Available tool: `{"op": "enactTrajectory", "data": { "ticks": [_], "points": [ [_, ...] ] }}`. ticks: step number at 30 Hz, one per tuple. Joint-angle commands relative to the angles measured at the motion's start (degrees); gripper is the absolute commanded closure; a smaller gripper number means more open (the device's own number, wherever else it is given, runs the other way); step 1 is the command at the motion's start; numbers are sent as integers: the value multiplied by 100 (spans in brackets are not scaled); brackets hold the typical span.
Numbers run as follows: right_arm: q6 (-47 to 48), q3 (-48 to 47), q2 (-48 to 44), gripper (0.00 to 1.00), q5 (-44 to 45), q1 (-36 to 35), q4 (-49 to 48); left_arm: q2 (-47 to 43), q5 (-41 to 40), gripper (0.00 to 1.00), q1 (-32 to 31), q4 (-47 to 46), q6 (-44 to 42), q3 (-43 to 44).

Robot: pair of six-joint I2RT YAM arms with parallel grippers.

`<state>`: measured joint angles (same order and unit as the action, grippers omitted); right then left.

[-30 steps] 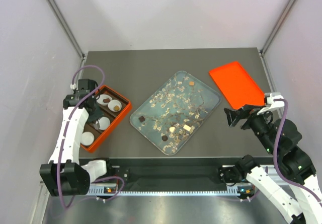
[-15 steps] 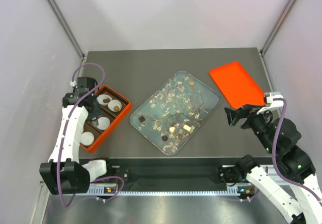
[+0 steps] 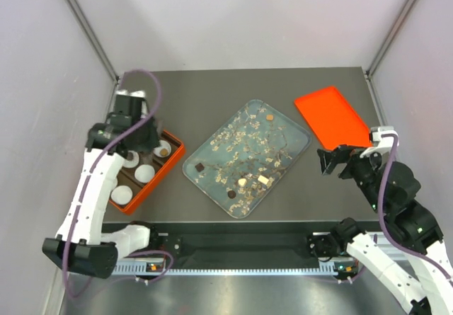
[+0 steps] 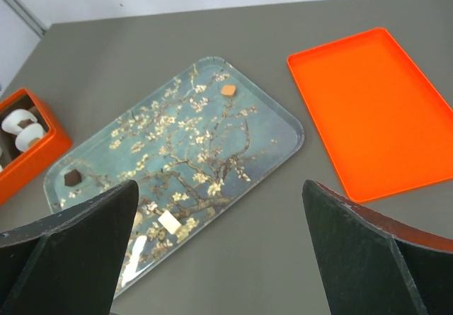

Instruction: Pack the chocolate

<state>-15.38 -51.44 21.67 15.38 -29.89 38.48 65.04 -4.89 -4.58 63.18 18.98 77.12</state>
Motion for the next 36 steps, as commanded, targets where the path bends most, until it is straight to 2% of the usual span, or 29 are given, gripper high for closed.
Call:
{"op": "enactTrajectory", "data": {
  "ticks": [1, 7, 10, 13, 17, 21, 36],
  "points": [
    [79, -182, 214, 0, 159, -96, 54, -70, -64, 62, -1512, -376, 403, -83],
    [8, -208, 434, 0, 202, -96, 116, 281, -441, 61, -3642, -939, 940, -435],
    [-35, -226, 505, 0, 334, -96, 169, 509, -522, 59, -4312, -1192, 941, -566],
    [-97, -261, 531, 0, 492, -96, 265, 738, -382, 58, -4699, -1439, 932, -637],
    [-238, -331, 575, 0, 642, -96, 336, 975, -136, 55, -5114, -2088, 792, -769],
    [-387, -375, 610, 0, 686, -96, 380, 1274, -74, 50, -5378, -2301, 326, -927],
    [-387, -490, 566, 0, 756, -105, 511, 1749, 251, 45, -5659, -2371, 264, -822]
  ]
}}
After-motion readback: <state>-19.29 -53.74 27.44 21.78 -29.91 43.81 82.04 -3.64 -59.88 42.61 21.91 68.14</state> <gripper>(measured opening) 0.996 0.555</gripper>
